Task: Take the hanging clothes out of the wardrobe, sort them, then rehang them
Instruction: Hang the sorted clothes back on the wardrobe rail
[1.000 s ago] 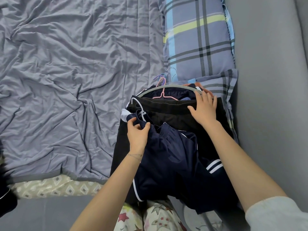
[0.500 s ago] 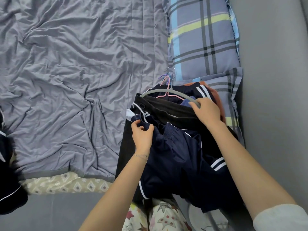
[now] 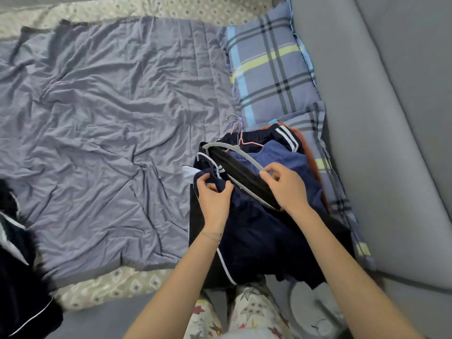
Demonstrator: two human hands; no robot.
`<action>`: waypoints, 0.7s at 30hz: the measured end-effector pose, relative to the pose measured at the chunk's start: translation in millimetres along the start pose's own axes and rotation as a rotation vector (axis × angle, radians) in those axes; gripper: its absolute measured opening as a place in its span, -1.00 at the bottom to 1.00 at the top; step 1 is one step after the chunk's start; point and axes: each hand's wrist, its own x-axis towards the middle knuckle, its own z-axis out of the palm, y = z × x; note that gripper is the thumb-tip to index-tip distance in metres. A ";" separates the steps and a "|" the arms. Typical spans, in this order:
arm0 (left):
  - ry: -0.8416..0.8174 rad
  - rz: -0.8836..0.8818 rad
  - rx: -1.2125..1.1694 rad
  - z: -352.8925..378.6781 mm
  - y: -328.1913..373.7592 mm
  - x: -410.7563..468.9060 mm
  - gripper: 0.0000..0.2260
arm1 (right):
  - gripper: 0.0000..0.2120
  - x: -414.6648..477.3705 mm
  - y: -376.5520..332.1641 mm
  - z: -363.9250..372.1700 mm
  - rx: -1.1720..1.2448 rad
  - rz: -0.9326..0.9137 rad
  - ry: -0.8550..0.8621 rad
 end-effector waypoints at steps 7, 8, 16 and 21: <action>-0.198 0.185 0.038 -61.9 39.3 -33.8 -0.65 | -0.80 -105.3 -54.5 -0.6 0.146 0.103 0.239; -0.243 0.221 0.050 -73.0 43.9 -42.0 -0.66 | -0.80 -123.2 -62.5 1.6 0.196 0.131 0.281; -0.667 0.560 0.147 -144.3 71.7 -123.5 -0.71 | -0.74 -271.7 -117.2 26.7 0.578 0.344 0.622; -0.986 0.840 0.253 -157.4 72.7 -188.6 -0.72 | -0.77 -362.8 -127.8 38.9 0.661 0.437 0.923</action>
